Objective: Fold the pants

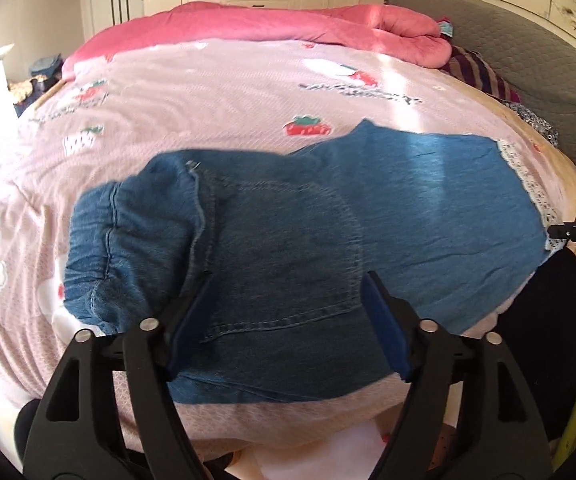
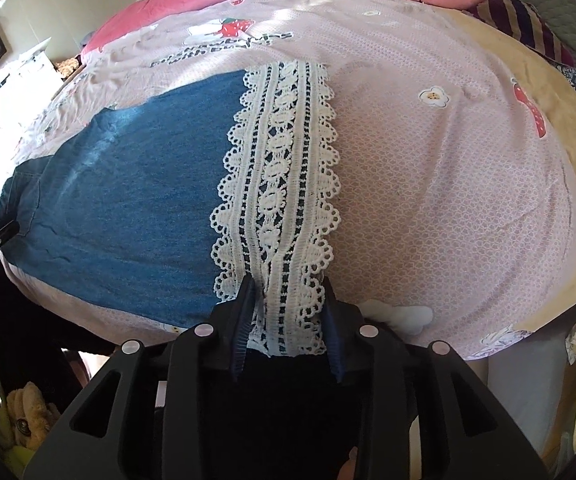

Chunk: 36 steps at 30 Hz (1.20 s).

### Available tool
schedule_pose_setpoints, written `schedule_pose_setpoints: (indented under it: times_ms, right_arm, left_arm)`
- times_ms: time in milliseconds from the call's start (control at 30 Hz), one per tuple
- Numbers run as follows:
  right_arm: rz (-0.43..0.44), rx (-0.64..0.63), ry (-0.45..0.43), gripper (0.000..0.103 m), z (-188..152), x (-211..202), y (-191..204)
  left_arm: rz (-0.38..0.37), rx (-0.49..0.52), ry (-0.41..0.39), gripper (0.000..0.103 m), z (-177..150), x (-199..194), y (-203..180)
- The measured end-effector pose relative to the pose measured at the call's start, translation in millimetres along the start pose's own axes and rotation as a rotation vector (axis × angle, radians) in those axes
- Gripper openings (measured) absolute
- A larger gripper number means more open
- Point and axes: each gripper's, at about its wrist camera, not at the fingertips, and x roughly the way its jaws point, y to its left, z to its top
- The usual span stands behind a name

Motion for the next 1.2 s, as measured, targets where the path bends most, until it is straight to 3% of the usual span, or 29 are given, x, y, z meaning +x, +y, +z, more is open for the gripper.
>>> schedule_pose_setpoints:
  times_ms: [233,600,1200]
  right_arm:
    - [0.017,0.013,-0.087,0.050,0.1,-26.7,2.8]
    - [0.050,0.007,-0.189,0.063,9.6,-54.0,15.2]
    - [0.099,0.093,-0.234,0.084,-1.1,-55.6,-2.5]
  left_arm:
    - [-0.028,0.026,-0.061,0.076,18.8,-27.5,-20.7]
    - [-0.035,0.092,-0.132,0.087,54.7,-47.7,-56.3]
    - [-0.129,0.240,-0.131,0.093,103.4,-16.3,-139.1]
